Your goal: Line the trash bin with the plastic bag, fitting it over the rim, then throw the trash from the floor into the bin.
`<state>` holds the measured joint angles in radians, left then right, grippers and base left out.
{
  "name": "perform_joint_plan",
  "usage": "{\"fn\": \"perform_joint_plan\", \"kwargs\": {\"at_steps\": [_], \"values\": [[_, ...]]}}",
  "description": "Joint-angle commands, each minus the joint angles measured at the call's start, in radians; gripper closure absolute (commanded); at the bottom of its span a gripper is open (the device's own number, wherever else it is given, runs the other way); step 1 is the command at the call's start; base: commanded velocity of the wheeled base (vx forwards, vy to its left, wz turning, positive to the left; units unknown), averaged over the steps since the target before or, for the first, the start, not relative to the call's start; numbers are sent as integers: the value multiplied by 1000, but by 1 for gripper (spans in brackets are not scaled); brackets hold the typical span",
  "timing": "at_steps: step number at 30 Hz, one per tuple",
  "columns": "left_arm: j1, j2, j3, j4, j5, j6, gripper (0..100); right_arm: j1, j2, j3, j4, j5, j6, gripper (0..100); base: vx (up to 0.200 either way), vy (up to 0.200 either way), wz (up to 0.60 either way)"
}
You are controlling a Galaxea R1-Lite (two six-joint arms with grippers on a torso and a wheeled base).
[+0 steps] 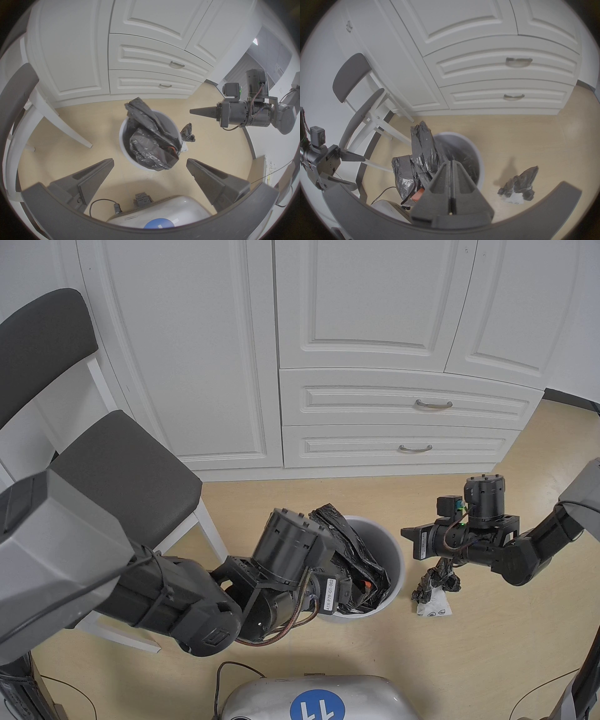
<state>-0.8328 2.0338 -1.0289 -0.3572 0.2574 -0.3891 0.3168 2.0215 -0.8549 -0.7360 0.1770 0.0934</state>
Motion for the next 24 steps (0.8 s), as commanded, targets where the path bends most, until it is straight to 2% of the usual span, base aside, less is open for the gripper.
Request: {"fn": "perform_joint_plan", "kwargs": {"at_steps": [1, 5, 8, 9, 14, 15, 18, 24], "values": [[32, 14, 82, -63, 8, -4, 0, 30, 97, -39, -2, -1, 31, 100, 0, 0, 0], [54, 17, 130, -147, 6, 6, 0, 39, 95, -36, -13, -4, 25, 100, 0, 0, 0], [55, 14, 133, -163, 6, 3, 0, 51, 95, -32, -25, -13, 25, 100, 0, 0, 0], [55, 6, 135, -164, 8, 4, 0, 61, 98, -39, -29, -25, 31, 0, 0, 0, 0], [55, -14, 145, -164, 8, 4, 0, 85, 143, -65, -42, -90, 34, 0, 0, 0, 0], [55, -15, 151, -166, 13, 6, 0, 91, 184, -90, -72, -128, 37, 0, 0, 0, 0], [55, -9, 151, -166, 28, 6, 0, 102, 230, -112, -129, -175, 48, 0, 0, 0, 0], [55, 0, 147, -166, 36, 7, 0, 110, 266, -142, -140, -188, 54, 0, 0, 0, 0]]}}
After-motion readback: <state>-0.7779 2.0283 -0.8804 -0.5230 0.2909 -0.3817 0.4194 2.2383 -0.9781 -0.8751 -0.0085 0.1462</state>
